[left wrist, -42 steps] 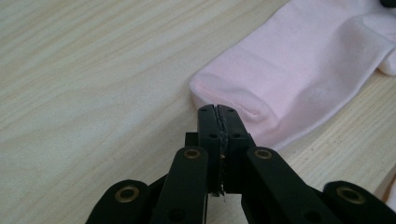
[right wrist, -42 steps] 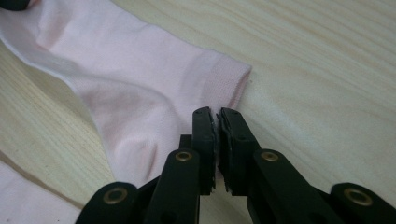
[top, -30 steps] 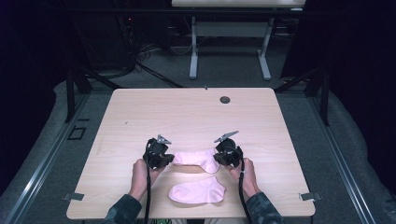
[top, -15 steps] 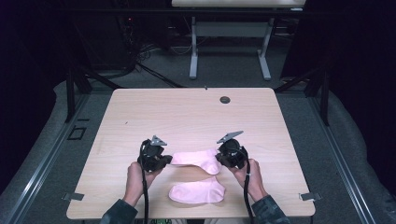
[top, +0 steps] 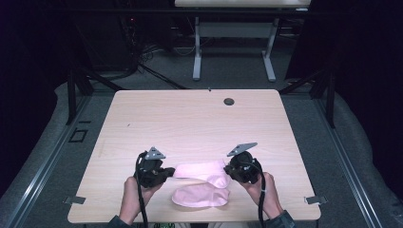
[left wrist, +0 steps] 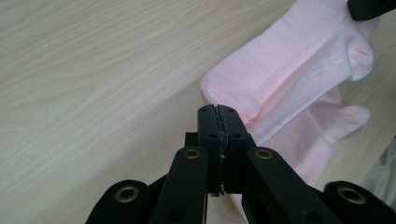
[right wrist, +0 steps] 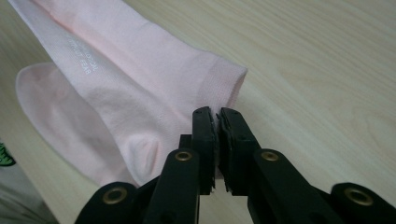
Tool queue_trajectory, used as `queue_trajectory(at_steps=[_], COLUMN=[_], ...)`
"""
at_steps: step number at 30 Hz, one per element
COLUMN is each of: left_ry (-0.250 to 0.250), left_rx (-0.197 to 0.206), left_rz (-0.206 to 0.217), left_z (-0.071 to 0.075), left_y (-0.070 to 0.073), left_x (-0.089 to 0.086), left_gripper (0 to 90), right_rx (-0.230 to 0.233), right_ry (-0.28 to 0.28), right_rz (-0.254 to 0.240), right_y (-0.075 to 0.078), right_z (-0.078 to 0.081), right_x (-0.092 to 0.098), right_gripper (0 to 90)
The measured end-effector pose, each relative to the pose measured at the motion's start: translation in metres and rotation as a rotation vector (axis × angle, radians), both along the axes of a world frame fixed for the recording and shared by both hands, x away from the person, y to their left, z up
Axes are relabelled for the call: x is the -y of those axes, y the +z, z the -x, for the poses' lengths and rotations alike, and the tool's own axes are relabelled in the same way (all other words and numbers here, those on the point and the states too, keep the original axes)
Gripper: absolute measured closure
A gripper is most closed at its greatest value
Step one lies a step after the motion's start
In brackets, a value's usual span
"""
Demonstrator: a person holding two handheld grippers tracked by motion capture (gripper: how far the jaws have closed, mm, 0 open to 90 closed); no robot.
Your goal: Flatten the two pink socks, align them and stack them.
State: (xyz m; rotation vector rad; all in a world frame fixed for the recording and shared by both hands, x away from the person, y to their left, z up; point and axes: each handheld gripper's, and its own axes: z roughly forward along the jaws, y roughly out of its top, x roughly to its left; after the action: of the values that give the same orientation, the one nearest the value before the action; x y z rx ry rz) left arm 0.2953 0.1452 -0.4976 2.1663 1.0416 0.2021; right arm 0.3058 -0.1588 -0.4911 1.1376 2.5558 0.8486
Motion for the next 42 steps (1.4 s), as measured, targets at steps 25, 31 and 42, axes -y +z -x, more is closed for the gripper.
queue_trajectory(at_steps=[25,31,42], left_ry=[-0.012,0.016,-0.123], left_rx=[-0.064,-0.017,-0.043], left_rz=[-0.068,-0.049,-0.062], left_z=[0.034,0.036,0.035], left_y=[-0.052,-0.043,-0.042], left_x=[0.004,0.002,0.030], left_gripper=[88.6,52.3,76.1], right_rx=[-0.060,-0.037,-0.038], right_ry=[0.032,0.035,0.142], right_rz=[0.057,0.026,-0.070], right_y=[-0.053,-0.054,-0.043], right_z=[0.026,0.027,0.049], right_x=[-0.009,-0.002,-0.017], right_gripper=[84.4,62.3,87.0])
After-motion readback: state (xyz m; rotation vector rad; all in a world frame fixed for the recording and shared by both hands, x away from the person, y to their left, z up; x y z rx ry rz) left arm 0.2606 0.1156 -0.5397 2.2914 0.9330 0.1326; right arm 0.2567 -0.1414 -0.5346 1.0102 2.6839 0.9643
